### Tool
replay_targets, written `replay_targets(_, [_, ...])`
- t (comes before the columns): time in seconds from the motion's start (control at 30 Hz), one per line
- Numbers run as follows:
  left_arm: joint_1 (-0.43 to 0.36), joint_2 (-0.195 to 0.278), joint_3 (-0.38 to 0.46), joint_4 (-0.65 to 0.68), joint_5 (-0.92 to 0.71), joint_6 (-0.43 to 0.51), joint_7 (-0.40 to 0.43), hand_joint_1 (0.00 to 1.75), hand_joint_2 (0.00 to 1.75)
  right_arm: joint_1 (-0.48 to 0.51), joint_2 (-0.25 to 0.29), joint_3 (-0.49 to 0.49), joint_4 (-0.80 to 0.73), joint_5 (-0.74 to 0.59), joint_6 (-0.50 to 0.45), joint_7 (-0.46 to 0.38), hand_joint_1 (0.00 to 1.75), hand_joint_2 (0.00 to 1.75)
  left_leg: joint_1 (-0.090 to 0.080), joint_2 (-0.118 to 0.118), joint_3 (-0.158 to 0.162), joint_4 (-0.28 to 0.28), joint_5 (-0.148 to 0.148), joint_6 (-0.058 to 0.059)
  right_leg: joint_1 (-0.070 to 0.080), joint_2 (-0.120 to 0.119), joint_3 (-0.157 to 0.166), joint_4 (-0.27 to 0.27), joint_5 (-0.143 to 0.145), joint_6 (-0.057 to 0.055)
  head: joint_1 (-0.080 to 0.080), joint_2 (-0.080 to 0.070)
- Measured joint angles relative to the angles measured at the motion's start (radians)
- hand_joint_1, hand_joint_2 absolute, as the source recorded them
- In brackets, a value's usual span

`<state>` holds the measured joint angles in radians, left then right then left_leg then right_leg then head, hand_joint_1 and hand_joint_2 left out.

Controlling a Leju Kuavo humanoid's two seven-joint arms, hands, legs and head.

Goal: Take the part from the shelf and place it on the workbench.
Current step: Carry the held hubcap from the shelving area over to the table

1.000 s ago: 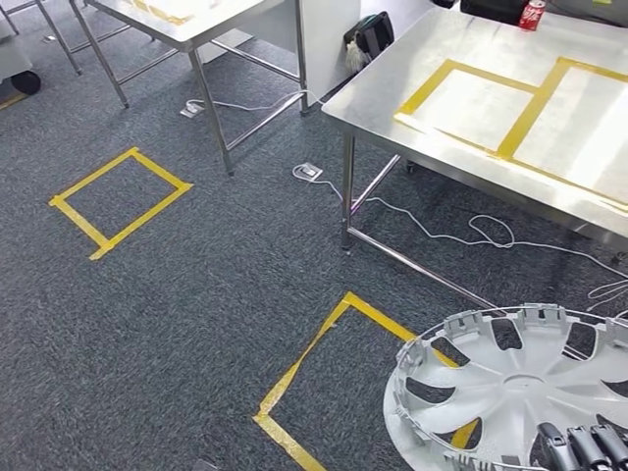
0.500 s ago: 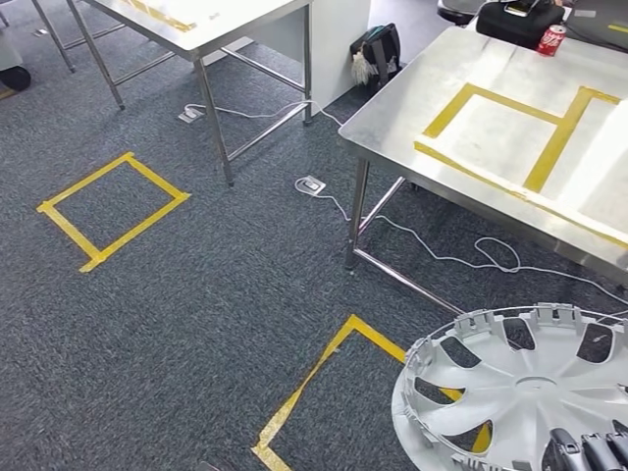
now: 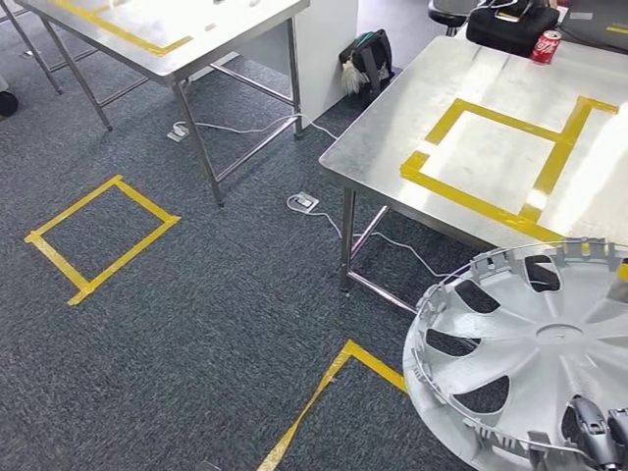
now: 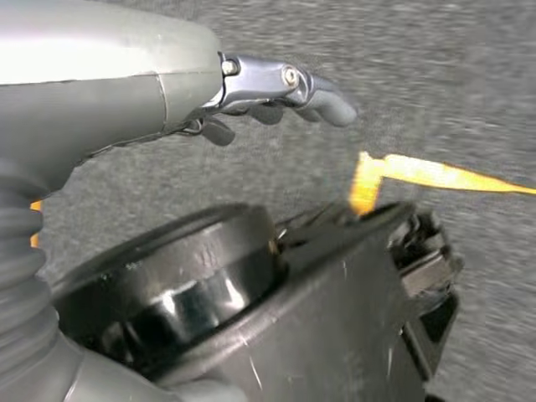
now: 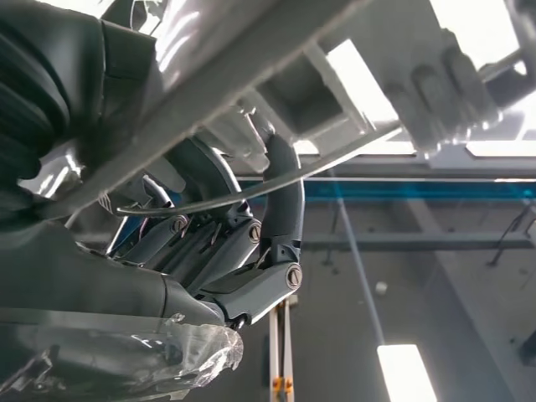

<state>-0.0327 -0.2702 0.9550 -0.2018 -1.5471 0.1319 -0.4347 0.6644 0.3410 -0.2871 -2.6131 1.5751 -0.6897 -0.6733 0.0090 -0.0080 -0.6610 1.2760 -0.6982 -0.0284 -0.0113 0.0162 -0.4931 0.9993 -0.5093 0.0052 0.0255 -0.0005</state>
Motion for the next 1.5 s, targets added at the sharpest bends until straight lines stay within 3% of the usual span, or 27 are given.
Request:
replay_targets(0.03, [0.000,0.001,0.000,0.000,0.000,0.000,0.000,0.00,1.75,-0.008,0.000,-0.007,0.000,0.000,0.000,0.000,1.75,1.75,0.000,0.000,-0.012,-0.037,0.018,0.001,-0.002,0.001,0.021,-0.003,-0.016,0.004,0.000,0.000])
replay_targets(0.13, [0.002,0.000,0.000,0.001,-0.002,0.001,-0.002,0.00,1.75,-0.029,0.000,-0.028,-0.002,0.001,0.000,0.000,1.75,1.75,0.004,0.008,-0.016,-0.202,0.220,0.000,-0.002,0.003,0.070,-0.007,-0.069,0.018,-0.006,0.000])
replay_targets(0.17, [0.001,0.000,0.000,0.001,-0.002,0.001,-0.002,0.00,1.75,-0.033,0.000,-0.035,-0.004,0.001,0.000,0.000,1.75,1.75,0.004,0.011,-0.013,-0.234,0.268,0.000,0.000,0.005,0.085,-0.013,-0.084,0.023,-0.009,0.000])
replay_targets(0.2, [0.000,-0.001,0.000,0.002,-0.003,0.001,-0.003,0.00,1.75,-0.037,0.000,-0.041,-0.006,0.001,0.000,0.000,1.75,1.75,0.005,0.014,-0.009,-0.251,0.289,0.002,0.002,0.006,0.099,-0.019,-0.096,0.027,-0.010,0.000])
replay_targets(0.27, [-0.002,-0.002,0.000,0.002,-0.003,-0.001,-0.004,0.00,1.75,-0.046,0.000,-0.052,-0.009,0.001,0.000,0.000,1.75,1.75,0.006,0.011,0.007,-0.246,0.298,0.014,0.001,0.003,0.126,-0.029,-0.112,0.037,-0.008,0.000])
replay_targets(0.33, [-0.003,-0.002,0.000,0.002,-0.002,-0.006,-0.005,0.00,1.75,-0.054,0.000,-0.062,-0.010,0.000,0.000,0.000,1.75,1.75,0.006,0.010,0.024,-0.246,0.292,0.030,0.000,-0.004,0.108,0.029,-0.147,0.046,-0.007,0.000])
replay_targets(0.4, [-0.003,-0.003,0.000,0.002,-0.002,-0.011,-0.009,0.00,1.75,-0.057,0.000,-0.068,-0.010,0.000,0.000,0.002,1.75,1.75,0.002,0.010,0.038,-0.246,0.274,0.041,0.001,-0.010,0.020,0.173,-0.202,0.049,-0.006,0.000])
replay_targets(0.43, [-0.003,-0.002,0.000,0.002,-0.002,-0.014,-0.011,0.00,1.75,-0.056,0.000,-0.070,-0.010,0.000,0.000,0.004,1.75,1.75,-0.001,0.009,0.045,-0.246,0.265,0.044,0.002,-0.010,-0.032,0.242,-0.218,0.049,-0.006,0.000])
replay_targets(0.47, [-0.001,-0.002,0.000,0.002,-0.001,-0.016,-0.012,0.00,1.75,-0.055,0.000,-0.071,-0.010,0.000,0.000,0.008,1.75,1.75,-0.005,0.007,0.054,-0.246,0.256,0.047,0.002,-0.010,-0.074,0.282,-0.212,0.046,-0.006,0.000])
replay_targets(0.5, [0.000,-0.002,0.000,0.002,0.000,-0.017,-0.012,0.00,1.75,-0.054,0.000,-0.071,-0.010,0.000,0.000,0.016,1.75,1.75,-0.008,0.005,0.066,-0.246,0.246,0.048,0.004,-0.010,-0.098,0.282,-0.181,0.042,-0.006,0.000])
replay_targets(0.53, [0.000,-0.002,0.001,0.002,0.000,-0.017,-0.012,0.00,1.75,-0.051,0.000,-0.070,-0.010,0.000,0.000,0.026,1.75,1.75,-0.010,0.002,0.080,-0.246,0.236,0.049,0.006,-0.010,-0.102,0.244,-0.130,0.036,-0.006,0.000])
replay_targets(0.6, [0.001,-0.003,0.001,0.002,0.000,-0.017,-0.012,0.00,1.75,-0.039,0.000,-0.061,-0.010,0.000,0.000,0.052,1.75,1.75,-0.014,-0.002,0.104,-0.247,0.218,0.048,0.014,-0.013,-0.080,0.122,-0.028,0.023,-0.007,0.000])
replay_targets(0.67, [0.000,-0.004,0.001,0.003,0.000,-0.017,-0.011,0.00,1.75,-0.022,0.000,-0.045,-0.011,0.000,0.000,0.075,1.75,1.75,-0.014,-0.003,0.114,-0.251,0.208,0.041,0.021,-0.014,-0.061,0.053,0.008,0.017,-0.009,0.000])
replay_targets(0.77, [-0.001,-0.005,0.001,0.003,0.001,-0.016,-0.010,0.00,1.75,0.002,0.000,-0.023,-0.013,0.000,0.000,0.096,1.75,1.75,-0.014,0.004,0.120,-0.258,0.205,0.026,0.021,-0.003,-0.052,0.034,0.010,0.012,-0.010,0.000])
replay_targets(0.83, [-0.003,-0.005,0.001,0.003,0.001,-0.015,-0.010,0.00,1.75,0.015,0.001,-0.013,-0.013,0.000,0.000,0.104,1.75,1.75,-0.016,0.006,0.105,-0.221,0.179,0.015,0.012,0.005,-0.039,0.017,0.015,0.008,-0.014,0.000])
replay_targets(0.93, [-0.003,-0.003,0.001,0.003,0.001,-0.015,-0.010,0.00,1.75,0.022,0.002,-0.002,-0.013,0.000,0.000,0.107,1.75,1.75,-0.012,0.006,0.007,-0.046,0.107,0.003,0.007,0.020,-0.029,0.009,0.015,0.003,-0.018,0.000])
replay_targets(0.97, [-0.003,-0.002,0.001,0.003,0.001,-0.015,-0.010,0.00,1.75,0.023,0.002,0.002,-0.013,0.000,0.000,0.107,1.75,1.75,-0.010,0.006,-0.023,-0.004,0.102,0.001,0.006,0.028,-0.028,0.009,0.013,0.002,-0.019,0.000])
replay_targets(1.0, [-0.003,-0.001,0.001,0.003,0.001,-0.015,-0.010,0.00,1.75,0.024,0.003,0.005,-0.013,0.000,0.000,0.107,1.75,1.75,-0.009,0.006,-0.035,0.005,0.116,-0.001,0.005,0.037,-0.025,0.009,0.010,0.003,-0.018,0.000])
replay_targets(1.07, [-0.002,-0.001,0.001,0.003,0.001,-0.015,-0.010,0.00,1.75,0.024,0.003,0.007,-0.013,0.000,0.000,0.107,1.75,1.75,-0.005,-0.005,-0.003,-0.085,0.194,-0.004,0.000,0.060,-0.015,0.009,0.004,0.009,-0.019,0.000])
replay_targets(1.13, [-0.002,-0.001,0.001,0.003,0.001,-0.014,-0.010,0.00,1.75,0.024,0.003,0.008,-0.013,0.000,0.000,0.108,1.75,1.75,0.003,-0.046,0.055,-0.213,0.249,-0.005,-0.001,0.083,-0.015,0.011,-0.006,0.020,-0.019,0.000])
replay_targets(1.2, [-0.002,-0.001,0.001,0.003,0.000,-0.013,-0.010,0.00,1.75,0.024,0.003,0.008,-0.013,0.001,0.000,0.109,1.75,1.75,0.006,-0.070,0.083,-0.267,0.248,0.002,-0.002,0.104,-0.021,0.009,-0.012,0.033,-0.019,0.000])
replay_targets(1.27, [-0.003,-0.002,0.001,0.003,0.000,-0.012,-0.010,0.00,1.75,0.027,0.003,0.008,-0.013,0.001,0.000,0.110,1.75,1.75,0.005,-0.050,0.089,-0.274,0.243,0.015,-0.006,0.119,-0.022,0.004,-0.012,0.045,-0.020,0.000])
replay_targets(1.33, [-0.003,-0.003,0.001,0.003,0.000,-0.011,-0.009,0.00,1.75,0.029,0.003,0.008,-0.013,0.000,0.000,0.110,1.75,1.75,0.006,-0.026,0.095,-0.279,0.243,0.029,-0.004,0.076,-0.037,0.038,-0.031,0.055,-0.015,0.000])
replay_targets(1.4, [-0.001,-0.003,0.001,0.003,-0.001,-0.010,-0.009,0.00,1.75,0.029,0.003,0.010,-0.013,0.000,0.000,0.110,1.75,1.75,0.004,0.000,0.101,-0.281,0.239,0.039,-0.001,0.011,-0.099,0.158,-0.089,0.061,-0.008,0.000])
replay_targets(1.47, [0.002,-0.003,0.002,0.003,-0.001,-0.010,-0.009,0.00,1.75,0.028,0.003,0.011,-0.013,0.000,0.000,0.110,1.75,1.75,0.001,0.028,0.107,-0.281,0.231,0.044,-0.001,-0.009,-0.175,0.285,-0.131,0.064,-0.006,0.000])
replay_targets(1.5, [0.002,-0.003,0.002,0.003,-0.001,-0.009,-0.008,0.00,1.75,0.028,0.003,0.011,-0.013,0.000,0.000,0.110,1.75,1.75,-0.001,0.041,0.111,-0.281,0.227,0.044,-0.001,-0.010,-0.192,0.305,-0.123,0.063,-0.006,0.000])
